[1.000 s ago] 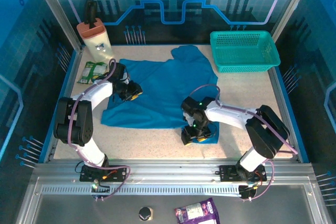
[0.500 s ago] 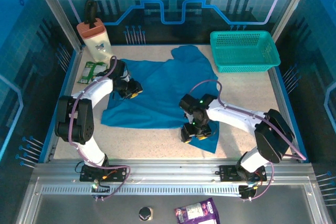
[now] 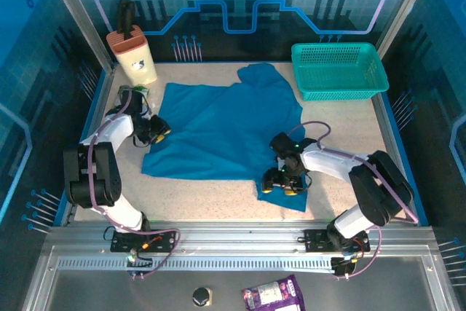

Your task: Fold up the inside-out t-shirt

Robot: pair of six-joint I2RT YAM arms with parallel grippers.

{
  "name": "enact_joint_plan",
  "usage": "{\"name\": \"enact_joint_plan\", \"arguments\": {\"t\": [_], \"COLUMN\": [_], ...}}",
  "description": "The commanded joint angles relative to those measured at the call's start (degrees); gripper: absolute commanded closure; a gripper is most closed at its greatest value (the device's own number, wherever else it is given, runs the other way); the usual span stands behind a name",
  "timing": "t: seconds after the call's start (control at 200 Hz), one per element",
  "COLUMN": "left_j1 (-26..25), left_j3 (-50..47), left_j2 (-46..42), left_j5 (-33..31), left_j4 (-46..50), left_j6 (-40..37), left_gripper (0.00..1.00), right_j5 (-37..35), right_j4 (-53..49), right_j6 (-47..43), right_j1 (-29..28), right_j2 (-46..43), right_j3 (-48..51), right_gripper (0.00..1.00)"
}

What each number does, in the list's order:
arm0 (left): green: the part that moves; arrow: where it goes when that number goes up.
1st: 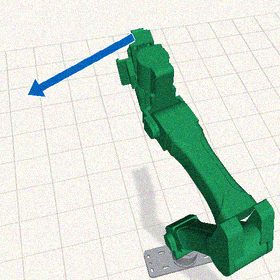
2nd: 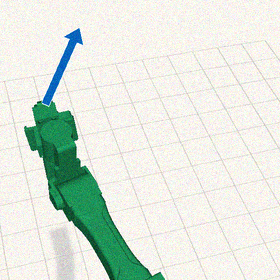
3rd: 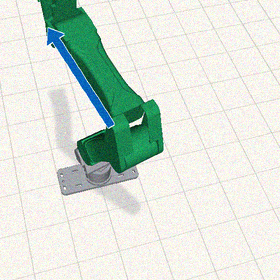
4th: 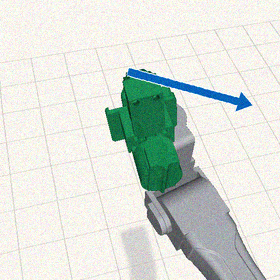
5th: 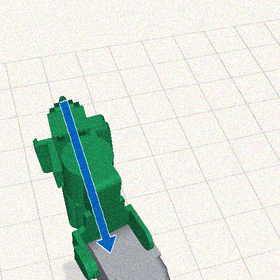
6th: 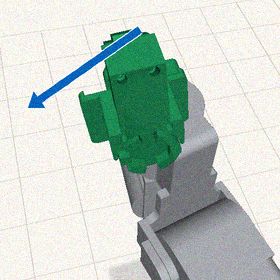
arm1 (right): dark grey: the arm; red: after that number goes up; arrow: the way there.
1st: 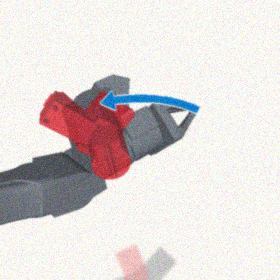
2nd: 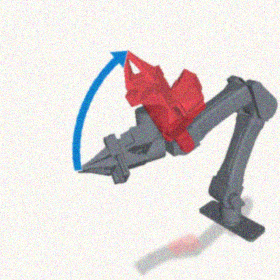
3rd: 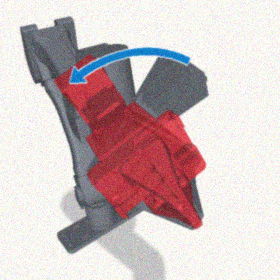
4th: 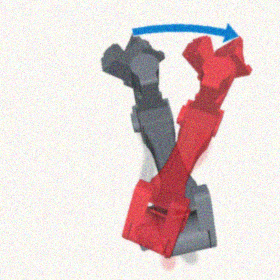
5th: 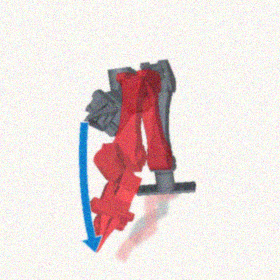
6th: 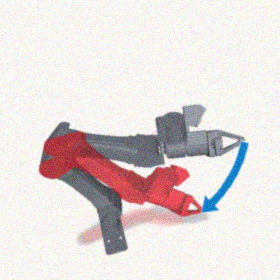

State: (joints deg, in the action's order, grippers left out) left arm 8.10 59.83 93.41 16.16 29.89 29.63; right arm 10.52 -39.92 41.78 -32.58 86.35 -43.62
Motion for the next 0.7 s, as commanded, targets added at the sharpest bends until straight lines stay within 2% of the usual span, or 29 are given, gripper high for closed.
{"name": "enact_joint_plan", "arguments": {"t": [0.0, 0.115, 0.3, 0.545, 0.695], "left_j1": [-0.2, -0.2, -0.2, -0.6, -1.8], "left_j3": [-0.7, 0.9, 6.7, 22.4, 34.8], "left_j2": [-1.4, -0.1, 4.4, 17.6, 26.5], "left_j5": [-0.7, -1.9, -4.4, -7.5, -12.8], "left_j4": [-0.6, -0.3, 0.1, 3.5, 8.1], "left_j6": [-0.2, -0.7, -2.6, -6.8, -9.3], "left_gripper": [0.69, 0.69, 0.70, 0.72, 0.73], "right_j5": [-5.3, -5.6, -14.3, -11.2, -10.3], "right_j4": [-2.1, -2.3, -8.0, -6.0, -6.3], "right_j6": [2.3, 4.2, 4.1, -1.3, -4.3], "right_j1": [4.5, 7.4, 10.0, 12.9, 13.0], "right_j2": [-2.0, -6.5, -8.6, -10.9, -13.1], "right_j3": [6.1, 7.5, 4.4, 0.7, -2.6], "right_gripper": [0.22, 0.22, 0.21, 0.21, 0.20]}}
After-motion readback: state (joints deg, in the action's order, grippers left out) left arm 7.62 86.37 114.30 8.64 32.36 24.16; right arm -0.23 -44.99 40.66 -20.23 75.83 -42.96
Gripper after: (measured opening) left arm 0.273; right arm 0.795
